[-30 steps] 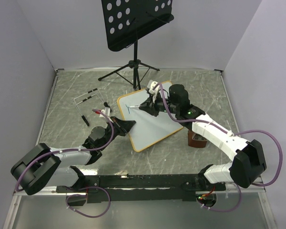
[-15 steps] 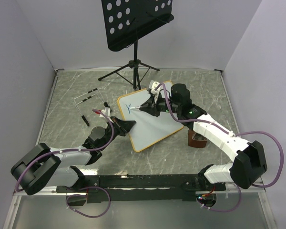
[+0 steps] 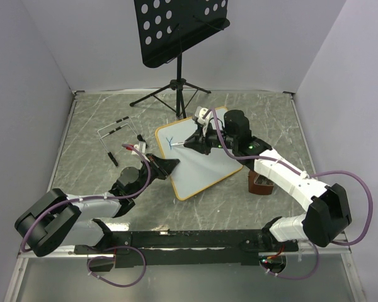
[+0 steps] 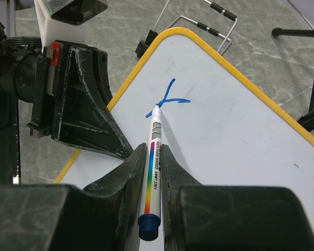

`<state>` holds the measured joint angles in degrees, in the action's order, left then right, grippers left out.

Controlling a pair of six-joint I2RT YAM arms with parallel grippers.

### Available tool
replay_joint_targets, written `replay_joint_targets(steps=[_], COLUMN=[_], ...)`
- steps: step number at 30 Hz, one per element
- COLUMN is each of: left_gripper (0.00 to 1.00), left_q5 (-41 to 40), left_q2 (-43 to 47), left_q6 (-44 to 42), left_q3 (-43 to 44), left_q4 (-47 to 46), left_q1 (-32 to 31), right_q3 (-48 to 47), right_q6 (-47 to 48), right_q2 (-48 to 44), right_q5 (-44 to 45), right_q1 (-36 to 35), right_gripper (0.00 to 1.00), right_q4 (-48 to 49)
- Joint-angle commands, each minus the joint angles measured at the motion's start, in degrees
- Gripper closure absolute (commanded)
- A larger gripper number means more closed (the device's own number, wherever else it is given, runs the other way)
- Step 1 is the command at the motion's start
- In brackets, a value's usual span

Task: Write a sentence on the whiteboard

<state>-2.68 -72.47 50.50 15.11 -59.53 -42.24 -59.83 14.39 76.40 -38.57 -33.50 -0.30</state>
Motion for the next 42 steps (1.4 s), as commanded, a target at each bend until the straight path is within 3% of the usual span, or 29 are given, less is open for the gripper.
replay_joint_targets(steps=[1, 18, 42], left_gripper=[0.99, 0.99, 0.99], left_q5=[2.2, 1.2, 2.2], left_q2=[-0.4, 1.0, -0.5], left_q6=[-3.6, -3.8, -3.6], left_q3=[0.4, -0.6, -0.1], left_q4=[-3.8, -3.7, -4.6], left_q1=[-0.5, -0.4, -0.3], right_q3=[-2.7, 0.5, -2.7], right_q6=[0.6, 4.1, -1.1], right_q2=[1.1, -2.7, -0.6], right_q5=[1.0, 3.2, 0.2], right_q1=[0.3, 1.0, 2.2], right_gripper=[1.00, 1.00, 1.00], right_q4=[0.6, -5.9, -1.9])
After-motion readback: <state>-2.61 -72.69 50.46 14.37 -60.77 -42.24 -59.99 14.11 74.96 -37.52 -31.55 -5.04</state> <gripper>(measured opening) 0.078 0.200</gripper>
